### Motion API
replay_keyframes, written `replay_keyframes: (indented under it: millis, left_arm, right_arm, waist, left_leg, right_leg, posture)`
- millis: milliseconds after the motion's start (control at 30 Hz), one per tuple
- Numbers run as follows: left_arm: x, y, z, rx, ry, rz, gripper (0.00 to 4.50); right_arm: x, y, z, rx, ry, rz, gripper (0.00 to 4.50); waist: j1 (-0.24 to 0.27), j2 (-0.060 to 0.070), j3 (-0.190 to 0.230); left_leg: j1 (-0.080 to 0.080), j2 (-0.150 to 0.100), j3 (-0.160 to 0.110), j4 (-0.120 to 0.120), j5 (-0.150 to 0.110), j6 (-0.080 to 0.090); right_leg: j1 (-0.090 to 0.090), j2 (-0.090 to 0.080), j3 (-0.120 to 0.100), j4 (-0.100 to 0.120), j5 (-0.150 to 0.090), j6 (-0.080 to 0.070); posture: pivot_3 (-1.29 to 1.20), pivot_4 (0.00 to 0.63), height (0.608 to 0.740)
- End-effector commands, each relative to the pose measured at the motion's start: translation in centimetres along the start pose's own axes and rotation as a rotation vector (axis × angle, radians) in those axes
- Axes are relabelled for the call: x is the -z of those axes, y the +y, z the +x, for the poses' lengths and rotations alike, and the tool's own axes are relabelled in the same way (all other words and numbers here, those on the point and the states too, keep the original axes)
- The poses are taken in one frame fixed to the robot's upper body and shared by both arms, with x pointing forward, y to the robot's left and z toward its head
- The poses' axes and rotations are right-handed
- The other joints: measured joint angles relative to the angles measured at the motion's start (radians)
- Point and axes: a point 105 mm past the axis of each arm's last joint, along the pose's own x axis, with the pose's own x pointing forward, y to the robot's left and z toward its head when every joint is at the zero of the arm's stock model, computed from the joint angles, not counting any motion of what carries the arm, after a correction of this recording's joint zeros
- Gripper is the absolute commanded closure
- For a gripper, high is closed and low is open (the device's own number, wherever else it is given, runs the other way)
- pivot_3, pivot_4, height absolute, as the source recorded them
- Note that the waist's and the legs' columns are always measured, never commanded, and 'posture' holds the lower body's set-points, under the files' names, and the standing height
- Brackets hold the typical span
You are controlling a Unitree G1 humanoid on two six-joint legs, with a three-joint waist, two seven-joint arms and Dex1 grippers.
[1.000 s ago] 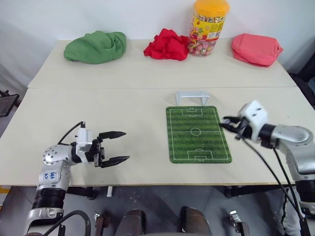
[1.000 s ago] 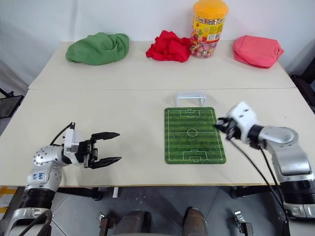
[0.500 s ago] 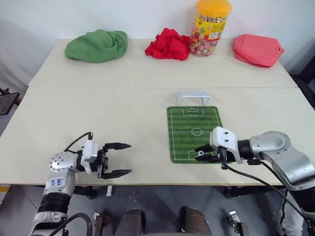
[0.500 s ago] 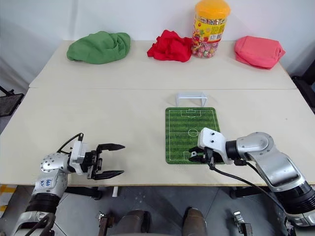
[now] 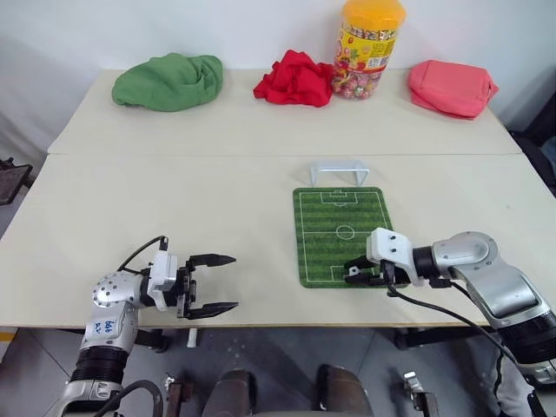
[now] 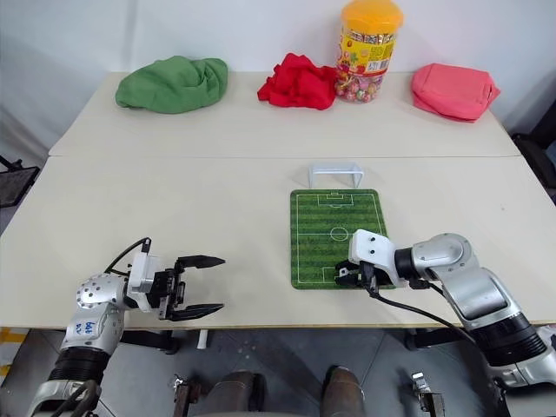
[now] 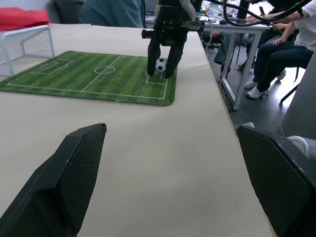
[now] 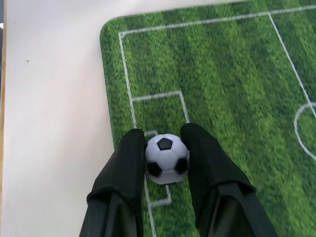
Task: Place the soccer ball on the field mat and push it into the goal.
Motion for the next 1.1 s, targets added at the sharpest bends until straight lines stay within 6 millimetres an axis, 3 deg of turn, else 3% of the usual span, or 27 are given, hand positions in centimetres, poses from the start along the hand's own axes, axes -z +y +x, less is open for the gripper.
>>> replay_keyframes:
  millis: [33,233,400,667,1100]
  left_arm:
    - [-0.5,-0.2,0.1,-0.001,-0.016,0.012,0.00]
    - [-0.5,-0.2,0.1,-0.012,-0.015,0.012,0.00]
    - [-0.6,0.1,0.1,-0.022,-0.013,0.016,0.00]
    - [-0.6,0.5,0.5,-0.027,-0.021,0.020,0.00]
    - [-0.6,1.4,1.1,-0.024,-0.038,0.027,0.00]
  right_arm:
    - [-0.4,0.0,0.2,-0.007,-0.011,-0.026,3.65]
    - [0.1,0.2,0.4,-0.018,-0.007,-0.018,3.65]
    - [0.1,0.0,0.4,-0.006,-0.010,-0.018,2.00]
    - [-0.3,-0.3,-0.2,0.009,-0.018,-0.043,2.00]
    - [-4.5,-0.4,-2.2,-0.014,-0.076,-0.159,2.00]
  waist:
    - [0.000,0.000,0.000]
    - [-0.001,0.000,0.000]
    - [0.000,0.000,0.000]
    - [0.000,0.000,0.000]
    - [0.000,0.000,0.000]
  left_leg:
    - [0.000,0.000,0.000,0.000,0.000,0.000]
    - [0.000,0.000,0.000,0.000,0.000,0.000]
    - [0.000,0.000,0.000,0.000,0.000,0.000]
    - [0.000,0.000,0.000,0.000,0.000,0.000]
    - [0.000,0.000,0.000,0.001,0.000,0.000]
  right_leg:
    - [0.000,0.000,0.000,0.000,0.000,0.000]
    - [0.000,0.000,0.000,0.000,0.000,0.000]
    - [0.000,0.000,0.000,0.000,0.000,0.000]
    - [0.000,0.000,0.000,0.000,0.000,0.000]
    - [0.000,0.000,0.000,0.000,0.000,0.000]
  posture:
    - [0.00,0.150,0.740]
    - [0.00,0.150,0.740]
    - [0.00,0.150,0.740]
    - [0.00,0.150,0.740]
    - [0.00,0.150,0.740]
